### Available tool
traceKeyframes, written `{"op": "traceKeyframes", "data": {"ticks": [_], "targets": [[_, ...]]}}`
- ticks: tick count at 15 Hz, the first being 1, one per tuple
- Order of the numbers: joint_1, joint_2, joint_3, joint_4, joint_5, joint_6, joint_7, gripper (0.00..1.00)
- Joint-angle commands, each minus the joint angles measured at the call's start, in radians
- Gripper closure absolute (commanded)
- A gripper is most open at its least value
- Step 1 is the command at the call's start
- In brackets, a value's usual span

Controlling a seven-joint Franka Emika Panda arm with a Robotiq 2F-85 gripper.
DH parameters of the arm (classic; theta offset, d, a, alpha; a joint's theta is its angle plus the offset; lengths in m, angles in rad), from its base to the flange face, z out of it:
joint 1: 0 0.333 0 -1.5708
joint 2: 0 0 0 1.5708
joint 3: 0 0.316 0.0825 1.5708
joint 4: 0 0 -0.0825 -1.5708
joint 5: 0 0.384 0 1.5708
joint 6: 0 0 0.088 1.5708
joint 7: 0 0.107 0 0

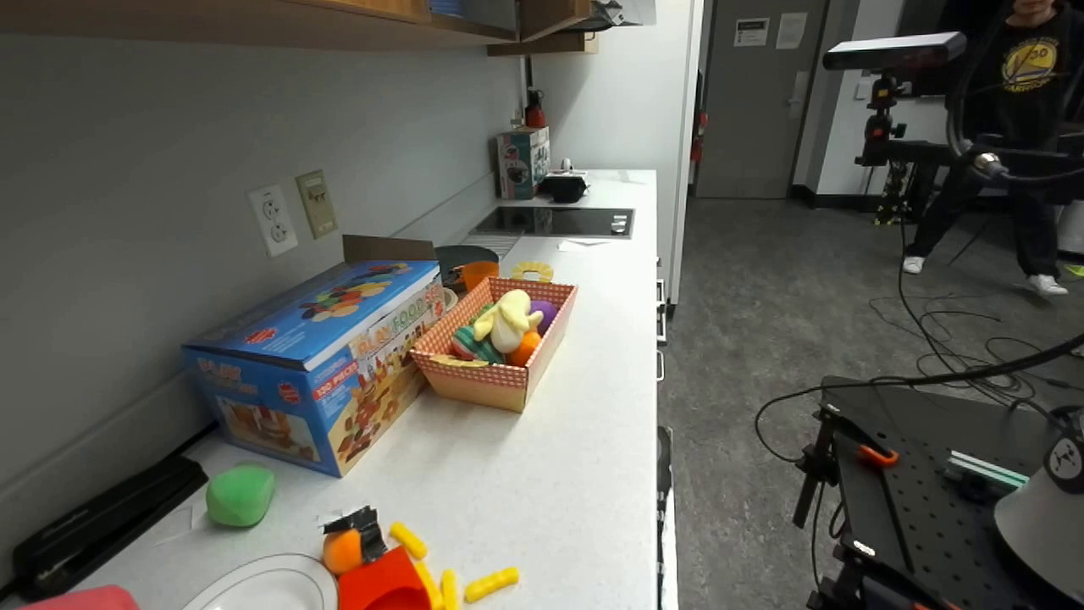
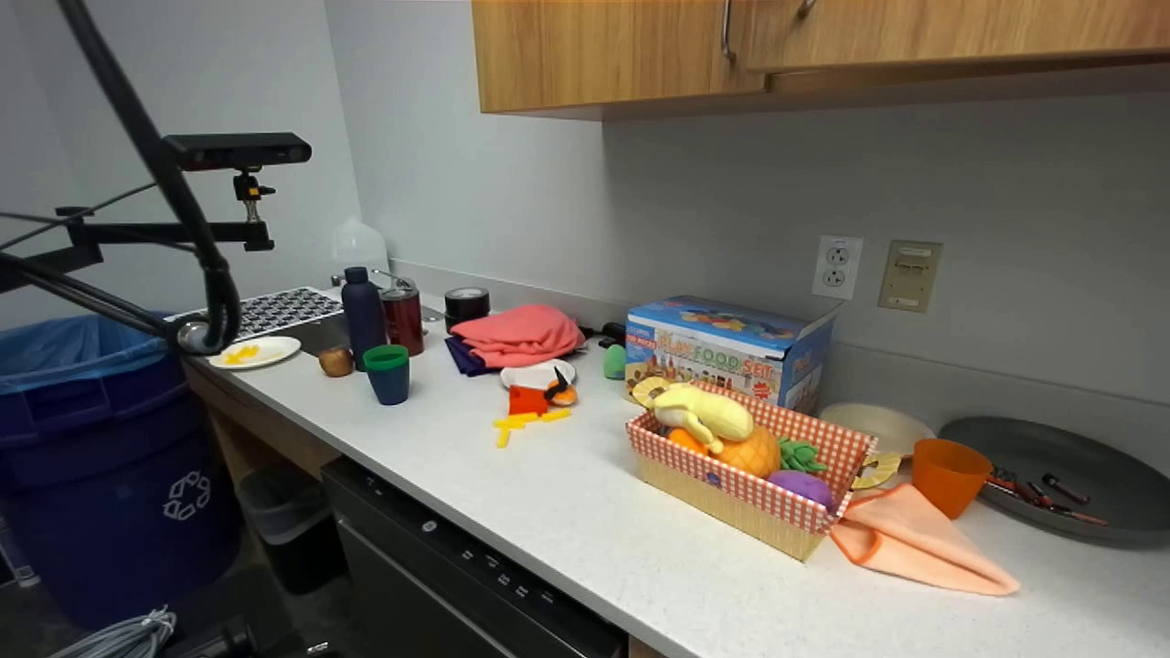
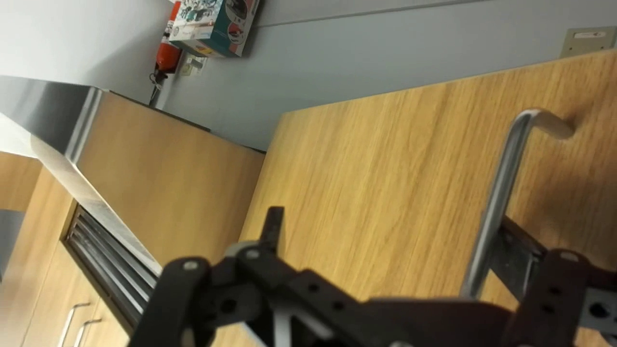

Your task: Open the right upper cabinet door.

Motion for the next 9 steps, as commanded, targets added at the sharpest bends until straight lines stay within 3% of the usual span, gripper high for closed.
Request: {"op": "traceKeyframes", "data": {"ticks": [1, 5, 9], "targets": [[-0.06, -0.077, -0.087, -0.085, 0.001, -0.037, -0.038, 0.0], [-0.084, -0.15, -0.159, -0.145, -0.033, 0.001, -0.033, 0.0], [-0.063, -0.206, -0.241, -0.184, 0.039, -0.014, -0.079, 0.0]]}}
